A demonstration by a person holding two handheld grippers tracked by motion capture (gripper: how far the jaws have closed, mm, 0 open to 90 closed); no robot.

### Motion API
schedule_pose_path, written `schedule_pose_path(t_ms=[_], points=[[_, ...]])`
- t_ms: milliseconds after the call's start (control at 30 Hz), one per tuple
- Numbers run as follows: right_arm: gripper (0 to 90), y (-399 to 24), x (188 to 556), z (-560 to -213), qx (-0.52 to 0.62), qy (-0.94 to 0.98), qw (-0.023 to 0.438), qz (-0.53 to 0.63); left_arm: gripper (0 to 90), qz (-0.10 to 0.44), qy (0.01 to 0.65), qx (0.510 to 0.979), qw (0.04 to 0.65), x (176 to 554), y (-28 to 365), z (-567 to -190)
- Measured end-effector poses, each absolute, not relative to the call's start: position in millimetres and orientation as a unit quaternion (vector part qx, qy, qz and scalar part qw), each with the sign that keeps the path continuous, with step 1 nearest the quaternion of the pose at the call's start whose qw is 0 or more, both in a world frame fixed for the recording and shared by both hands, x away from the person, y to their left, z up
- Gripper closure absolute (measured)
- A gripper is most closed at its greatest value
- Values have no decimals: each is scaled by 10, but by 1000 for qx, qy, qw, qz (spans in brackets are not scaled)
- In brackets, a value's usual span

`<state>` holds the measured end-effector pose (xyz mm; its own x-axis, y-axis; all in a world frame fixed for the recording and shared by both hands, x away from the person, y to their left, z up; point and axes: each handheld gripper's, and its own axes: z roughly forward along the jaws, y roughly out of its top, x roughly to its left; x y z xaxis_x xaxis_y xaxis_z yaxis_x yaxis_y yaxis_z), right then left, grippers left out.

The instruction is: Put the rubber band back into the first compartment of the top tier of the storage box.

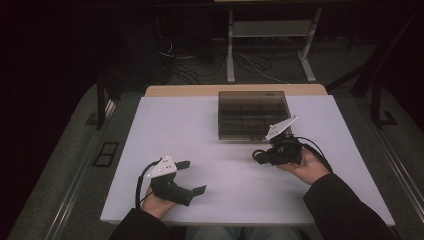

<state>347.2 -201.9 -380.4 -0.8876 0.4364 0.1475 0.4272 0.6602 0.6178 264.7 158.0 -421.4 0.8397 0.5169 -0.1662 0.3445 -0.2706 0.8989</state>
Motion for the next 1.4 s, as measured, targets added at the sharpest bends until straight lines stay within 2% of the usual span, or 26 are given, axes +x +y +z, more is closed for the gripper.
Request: schedule_pose_path(t_ms=[1400], points=[[838, -1899, 3501, -3270, 203, 920, 31, 333, 0, 81, 270, 794, 540, 2646, 1581, -4210]])
